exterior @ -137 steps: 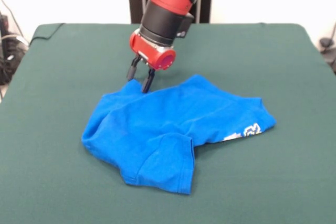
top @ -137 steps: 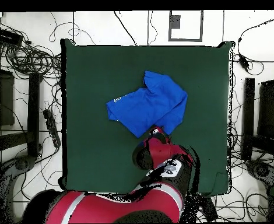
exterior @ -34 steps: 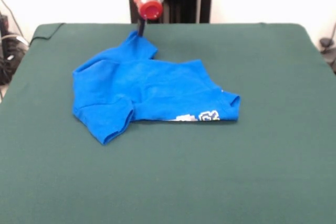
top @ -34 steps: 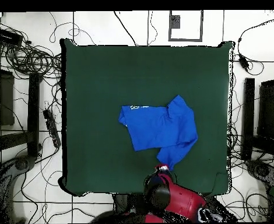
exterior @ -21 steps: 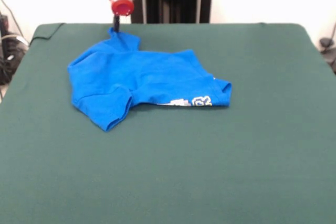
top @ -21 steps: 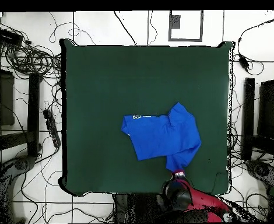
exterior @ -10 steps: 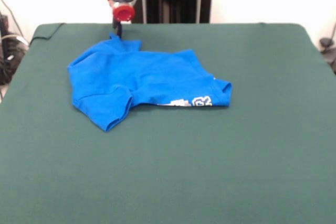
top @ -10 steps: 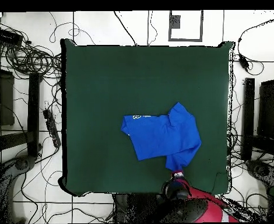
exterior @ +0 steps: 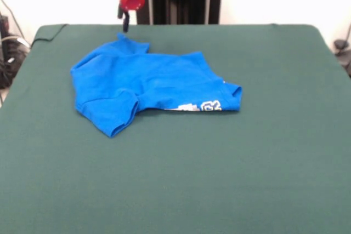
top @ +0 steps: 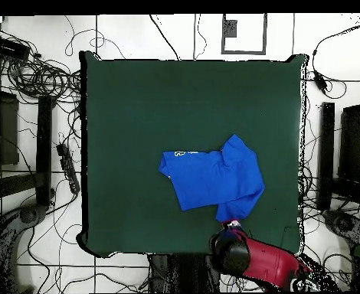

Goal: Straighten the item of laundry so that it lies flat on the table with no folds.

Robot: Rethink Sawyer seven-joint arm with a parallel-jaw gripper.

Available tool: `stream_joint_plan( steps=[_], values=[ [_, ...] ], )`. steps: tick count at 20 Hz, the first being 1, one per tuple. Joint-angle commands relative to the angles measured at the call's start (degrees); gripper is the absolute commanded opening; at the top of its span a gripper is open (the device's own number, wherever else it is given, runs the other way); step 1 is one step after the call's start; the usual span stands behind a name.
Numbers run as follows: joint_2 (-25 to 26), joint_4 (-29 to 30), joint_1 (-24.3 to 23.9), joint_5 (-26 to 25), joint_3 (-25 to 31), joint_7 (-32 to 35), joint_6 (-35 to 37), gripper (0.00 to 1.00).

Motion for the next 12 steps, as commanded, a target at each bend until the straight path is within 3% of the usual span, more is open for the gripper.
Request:
stream_joint_plan(
  steps=[1, 5, 12],
  values=[
    [-11.22, -3.10, -1.34, 3.98, 9.80, -5.94, 18.90, 1.00],
    [-14.81, -3.50, -4.46, 4.41, 15.61, -8.58, 23.86, 1.00],
    [-14.29, -4.22, -5.18, 3.35, 21.65, -5.76, 19.15, 1.00]
  ],
)
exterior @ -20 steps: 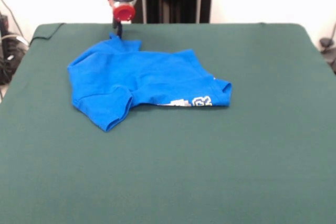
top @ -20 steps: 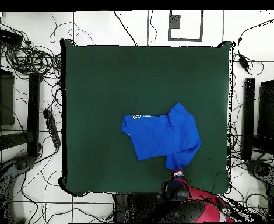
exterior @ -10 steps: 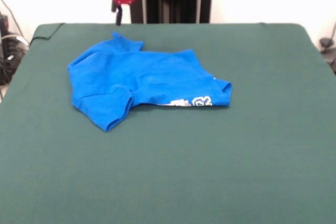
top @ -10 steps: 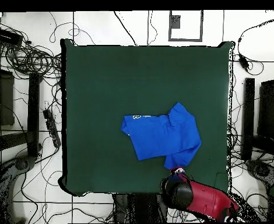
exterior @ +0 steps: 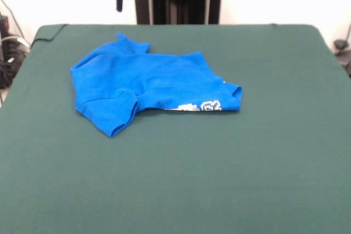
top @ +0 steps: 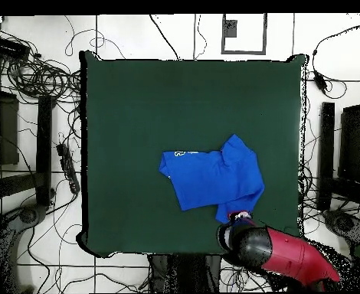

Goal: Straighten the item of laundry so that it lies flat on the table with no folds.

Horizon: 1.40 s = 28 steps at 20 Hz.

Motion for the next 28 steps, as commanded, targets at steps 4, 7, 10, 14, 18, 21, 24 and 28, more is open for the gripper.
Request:
stream_joint_plan(
  steps=[4, 7, 10, 14, 18, 21, 24, 28],
  values=[
    [1.23, -5.11, 2.64, 2.26, 13.31, -2.49, -2.82, 1.00],
    [2.13, -7.30, 4.72, 1.53, 12.55, -0.63, -3.92, 1.00],
    [2.98, -9.69, 6.58, 1.65, 12.06, 0.46, -4.12, 1.00],
    [4.66, -13.91, 9.48, 2.57, 10.87, 1.85, -2.86, 1.00],
    [6.58, -18.20, 11.34, 3.95, 10.99, 2.35, -0.43, 1.00],
    [7.32, -19.76, 11.39, 4.96, 12.02, 1.61, 0.68, 1.00],
    [8.09, -21.41, 12.22, 6.32, 12.26, 1.61, 1.82, 1.00],
    [8.26, -20.55, 10.64, 10.20, 15.87, 1.33, 1.55, 1.00]
  ],
)
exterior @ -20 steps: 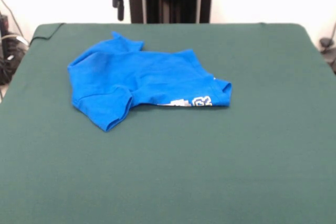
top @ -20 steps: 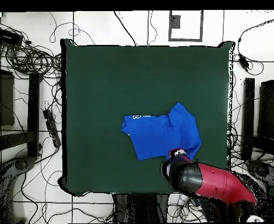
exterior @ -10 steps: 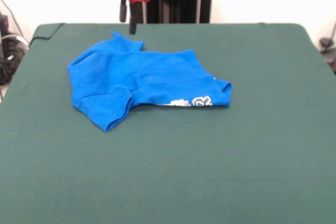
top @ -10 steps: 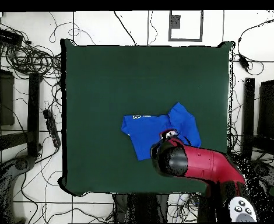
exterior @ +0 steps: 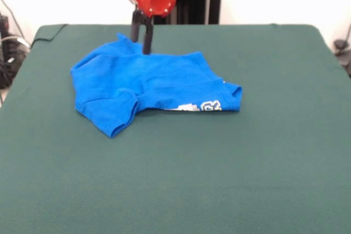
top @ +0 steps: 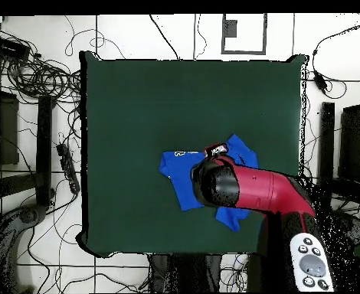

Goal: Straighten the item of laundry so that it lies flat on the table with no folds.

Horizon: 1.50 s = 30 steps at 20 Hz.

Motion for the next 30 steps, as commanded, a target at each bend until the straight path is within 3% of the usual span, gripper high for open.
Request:
stream_joint_plan(
  steps=[1, 4, 12, 15, 18, 21, 24, 26, 30],
  values=[
    [4.88, -2.51, 0.26, 7.26, 11.06, 1.42, 3.01, 1.00],
    [4.79, 0.86, -4.14, 11.97, 18.81, 0.85, 0.16, 1.00],
    [3.26, -2.07, -3.40, 15.11, 20.95, 0.98, 3.59, 1.00],
    [2.72, -3.81, -0.04, 15.63, 16.79, 3.91, 6.81, 1.00],
    [2.82, -8.05, 7.78, 14.17, 6.22, 10.39, 14.50, 1.00],
    [3.31, -10.56, 13.17, 14.17, -0.52, 15.44, 20.59, 1.00],
    [5.10, -12.24, 19.39, 17.32, -7.14, 25.28, 25.41, 1.00],
    [6.53, -12.07, 21.79, 20.44, -9.27, 29.86, 24.99, 1.00],
    [8.54, -10.71, 24.56, 23.89, -12.59, 32.37, 21.11, 1.00]
  ],
)
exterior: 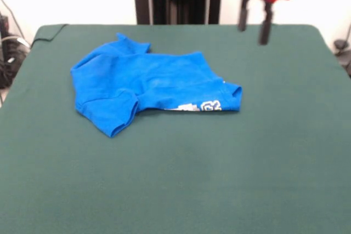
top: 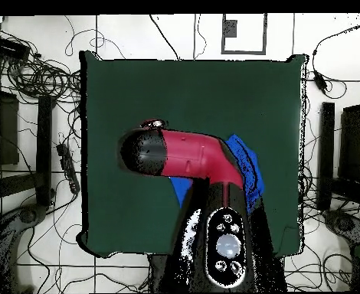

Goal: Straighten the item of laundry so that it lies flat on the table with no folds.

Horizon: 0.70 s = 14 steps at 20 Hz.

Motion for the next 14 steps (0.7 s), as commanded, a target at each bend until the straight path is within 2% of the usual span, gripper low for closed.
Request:
stream_joint_plan(
  steps=[1, 7, 11, 14],
  values=[
    [7.73, -0.30, 6.86, 8.00, -8.55, 28.60, 3.61, 1.00],
    [10.39, 1.19, 7.62, 9.79, -9.64, 26.92, -2.97, 1.00],
    [12.62, 1.94, 8.07, 8.22, -10.93, 24.94, -4.65, 1.00],
    [15.76, 0.39, 9.89, 6.61, -14.46, 25.20, -4.43, 1.00]
  ],
)
